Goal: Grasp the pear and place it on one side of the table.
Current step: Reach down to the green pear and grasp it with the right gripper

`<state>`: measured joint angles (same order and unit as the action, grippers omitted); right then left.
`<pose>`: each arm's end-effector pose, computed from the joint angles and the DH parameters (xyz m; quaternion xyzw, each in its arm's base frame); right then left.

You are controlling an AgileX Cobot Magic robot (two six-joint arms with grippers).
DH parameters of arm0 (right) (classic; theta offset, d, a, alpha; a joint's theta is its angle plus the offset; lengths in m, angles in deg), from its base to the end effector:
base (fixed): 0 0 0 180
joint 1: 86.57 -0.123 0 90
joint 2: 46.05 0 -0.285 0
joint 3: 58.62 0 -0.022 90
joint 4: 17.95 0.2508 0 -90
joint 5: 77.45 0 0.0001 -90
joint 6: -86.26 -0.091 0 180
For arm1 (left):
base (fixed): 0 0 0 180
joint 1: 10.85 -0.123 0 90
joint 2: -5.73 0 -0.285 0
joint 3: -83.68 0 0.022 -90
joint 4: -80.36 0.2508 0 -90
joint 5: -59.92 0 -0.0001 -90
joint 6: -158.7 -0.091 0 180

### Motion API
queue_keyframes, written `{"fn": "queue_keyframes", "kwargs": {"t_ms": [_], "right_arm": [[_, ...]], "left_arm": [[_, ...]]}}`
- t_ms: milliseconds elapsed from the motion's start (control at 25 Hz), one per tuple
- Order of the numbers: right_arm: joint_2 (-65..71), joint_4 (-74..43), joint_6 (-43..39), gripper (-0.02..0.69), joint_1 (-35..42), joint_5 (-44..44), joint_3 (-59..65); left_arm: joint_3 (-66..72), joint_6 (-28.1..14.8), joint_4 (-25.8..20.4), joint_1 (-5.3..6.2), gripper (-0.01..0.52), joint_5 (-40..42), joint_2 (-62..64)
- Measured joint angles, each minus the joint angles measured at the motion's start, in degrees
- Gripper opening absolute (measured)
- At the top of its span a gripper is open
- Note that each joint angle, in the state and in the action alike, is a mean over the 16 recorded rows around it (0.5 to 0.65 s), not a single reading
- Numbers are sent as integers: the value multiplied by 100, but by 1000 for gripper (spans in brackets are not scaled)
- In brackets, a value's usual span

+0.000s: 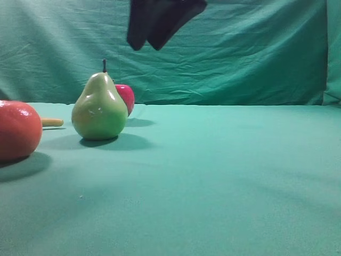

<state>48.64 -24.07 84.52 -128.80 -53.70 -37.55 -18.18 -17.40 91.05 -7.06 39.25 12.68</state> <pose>0.2380 0.2107 0.2488 -0.3602 0.8657 0.0950 0.3343 0.0529 0.0025 0.1766 0.0489 0.7940 0.0383 0.6048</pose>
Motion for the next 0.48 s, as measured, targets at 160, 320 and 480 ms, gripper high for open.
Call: {"fn": "queue_keyframes", "kwargs": {"t_ms": [160,320,480], "right_arm": [[621,2,22,224,-306,-73,-590],[1162,2,30,387,-502,-109,-1104],[1635,2,33,544,-615,-131,-1532]], "left_arm": [[0,0,0,0,0,0,0],[0,0,0,0,0,0,0],[0,0,0,0,0,0,0]]}}
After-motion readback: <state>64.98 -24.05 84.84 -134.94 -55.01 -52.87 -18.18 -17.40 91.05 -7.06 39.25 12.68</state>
